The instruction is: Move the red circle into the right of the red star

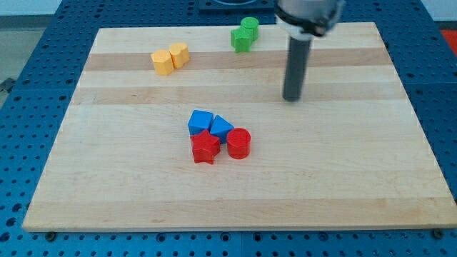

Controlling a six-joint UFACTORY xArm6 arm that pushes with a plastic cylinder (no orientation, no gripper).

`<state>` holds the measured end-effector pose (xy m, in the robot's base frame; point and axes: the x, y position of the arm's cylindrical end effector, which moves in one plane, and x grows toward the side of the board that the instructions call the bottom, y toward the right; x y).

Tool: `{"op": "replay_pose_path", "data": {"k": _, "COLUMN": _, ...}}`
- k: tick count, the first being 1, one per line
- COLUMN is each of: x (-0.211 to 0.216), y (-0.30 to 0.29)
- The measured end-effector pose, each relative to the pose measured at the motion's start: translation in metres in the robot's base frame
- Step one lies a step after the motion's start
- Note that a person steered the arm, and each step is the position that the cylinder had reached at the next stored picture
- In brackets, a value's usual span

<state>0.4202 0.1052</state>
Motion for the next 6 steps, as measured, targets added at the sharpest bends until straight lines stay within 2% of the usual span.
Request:
{"op": "replay_pose_path", "data": {"k": 1, "x": 0.043, "y": 0.002}}
{"op": "replay_pose_path", "data": {"k": 2, "x": 0.068, "y": -0.016}}
{"op": "replay_pose_path", "data": {"k": 4, "x": 0.064, "y": -0.070}}
{"op": "replay_pose_path", "data": {"k": 6, "x": 0.084, "y": -0.106}}
